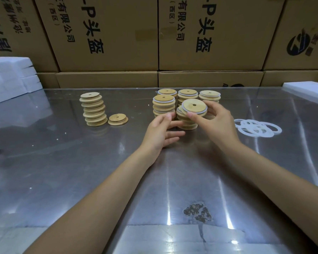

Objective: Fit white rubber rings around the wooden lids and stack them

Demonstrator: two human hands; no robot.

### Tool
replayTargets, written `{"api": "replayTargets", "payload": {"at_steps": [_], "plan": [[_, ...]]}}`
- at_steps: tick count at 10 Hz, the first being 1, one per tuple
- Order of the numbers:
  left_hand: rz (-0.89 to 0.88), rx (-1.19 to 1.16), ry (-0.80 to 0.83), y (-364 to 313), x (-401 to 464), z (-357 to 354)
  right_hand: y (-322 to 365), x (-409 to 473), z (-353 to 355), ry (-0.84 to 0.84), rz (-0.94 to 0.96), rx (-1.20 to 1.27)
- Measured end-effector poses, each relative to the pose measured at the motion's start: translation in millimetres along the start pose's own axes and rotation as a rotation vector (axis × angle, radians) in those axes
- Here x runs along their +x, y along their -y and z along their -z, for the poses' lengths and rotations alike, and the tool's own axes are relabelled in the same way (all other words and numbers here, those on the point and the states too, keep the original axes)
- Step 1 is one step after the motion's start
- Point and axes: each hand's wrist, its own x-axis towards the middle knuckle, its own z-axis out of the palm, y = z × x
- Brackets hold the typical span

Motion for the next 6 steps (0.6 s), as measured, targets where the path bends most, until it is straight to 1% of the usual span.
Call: {"api": "replayTargets", "payload": {"at_steps": [1, 2, 4, 5, 6], "plan": [[-0.063, 0.128, -0.097, 2.4, 4.7, 4.2, -5.8, 15.1, -3.6, -0.021, -0.045, -0.056], [-0.070, 0.172, -0.125, 5.4, 8.2, 6.9, -9.6, 22.8, -9.8, -0.035, -0.075, -0.094], [-0.083, 0.208, -0.090, 8.2, 11.6, 7.4, -13.1, 24.9, -23.7, -0.020, -0.075, -0.128], [-0.076, 0.212, -0.079, 6.3, 9.1, 6.2, -13.8, 23.0, -25.1, 0.003, -0.092, -0.121], [-0.081, 0.210, -0.097, 7.3, 9.3, 6.0, -16.5, 22.5, -25.2, -0.017, -0.135, -0.085]]}}
